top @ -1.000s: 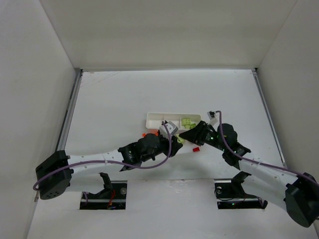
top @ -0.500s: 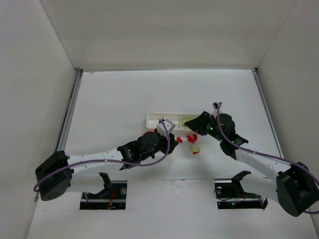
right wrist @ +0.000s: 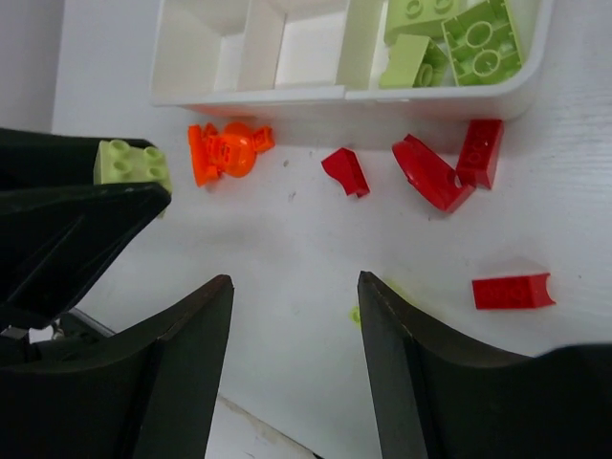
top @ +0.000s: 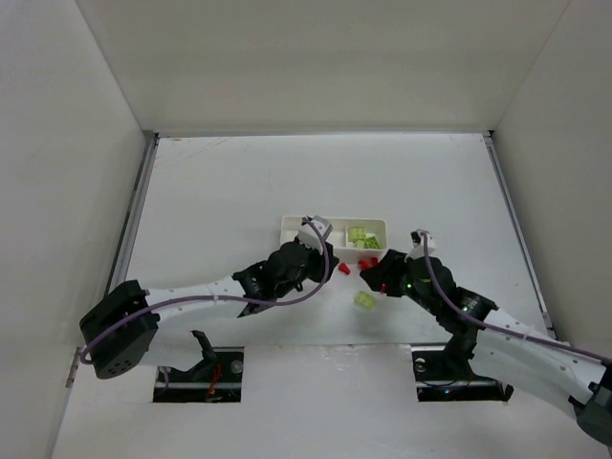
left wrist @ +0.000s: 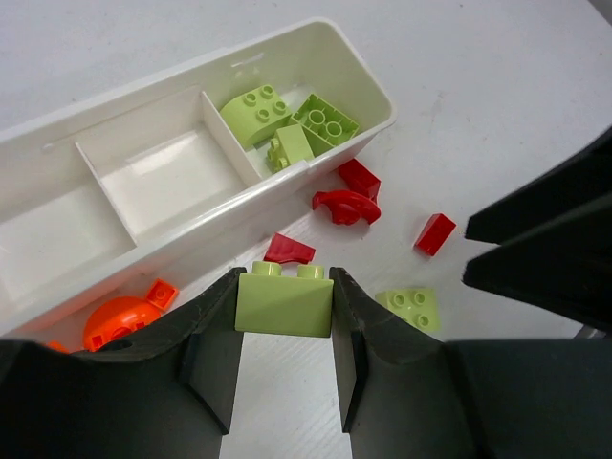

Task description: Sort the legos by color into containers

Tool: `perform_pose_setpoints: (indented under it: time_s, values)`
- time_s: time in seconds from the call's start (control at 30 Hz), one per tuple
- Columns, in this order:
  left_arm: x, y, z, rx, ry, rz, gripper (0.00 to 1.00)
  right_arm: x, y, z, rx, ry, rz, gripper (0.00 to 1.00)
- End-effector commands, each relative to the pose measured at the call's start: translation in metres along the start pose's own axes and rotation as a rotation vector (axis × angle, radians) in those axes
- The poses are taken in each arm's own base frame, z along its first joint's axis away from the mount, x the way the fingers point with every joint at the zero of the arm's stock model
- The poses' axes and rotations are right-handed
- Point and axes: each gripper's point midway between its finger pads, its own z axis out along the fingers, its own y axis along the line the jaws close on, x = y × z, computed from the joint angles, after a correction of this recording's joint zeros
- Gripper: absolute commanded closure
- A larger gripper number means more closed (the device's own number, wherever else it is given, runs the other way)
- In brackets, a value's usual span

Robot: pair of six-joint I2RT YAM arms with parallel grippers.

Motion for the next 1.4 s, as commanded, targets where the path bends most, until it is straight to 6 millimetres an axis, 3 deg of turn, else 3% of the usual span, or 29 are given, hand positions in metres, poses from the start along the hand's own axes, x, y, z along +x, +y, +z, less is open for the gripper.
perform_pose_setpoints:
  time_s: [0.0, 0.2, 0.4, 1.03, 1.23, 1.37]
  values:
    - [-0.034, -0.012, 0.010, 0.010, -0.089, -0.041, 0.79, -0.004, -0.019, -0.009, 0.152, -0.005, -0.072, 0.38]
    - [-0.046, -0.007, 0.009, -0.004, -0.118, -0.076, 0.79, 0.036, -0.008, 0.001, 0.203, 0.158, -0.248, 0.25]
    - [-0.063, 0.000, 0.009, -0.020, -0.144, -0.139, 0.79, 0.044, -0.023, 0.015, 0.371, 0.196, -0.426, 0.24]
    - [-0.058, -0.003, 0.011, -0.017, -0.118, -0.151, 0.79, 0.080, -0.027, 0.039, 0.335, 0.322, -0.413, 0.24]
    - [-0.063, 0.006, 0.008, -0.039, -0.132, -0.147, 0.79, 0.089, -0.025, 0.043, 0.334, 0.356, -0.424, 0.41]
    - [-0.068, 0.024, 0.007, -0.083, -0.148, -0.163, 0.79, 0.098, -0.018, 0.040, 0.306, 0.362, -0.415, 0.54]
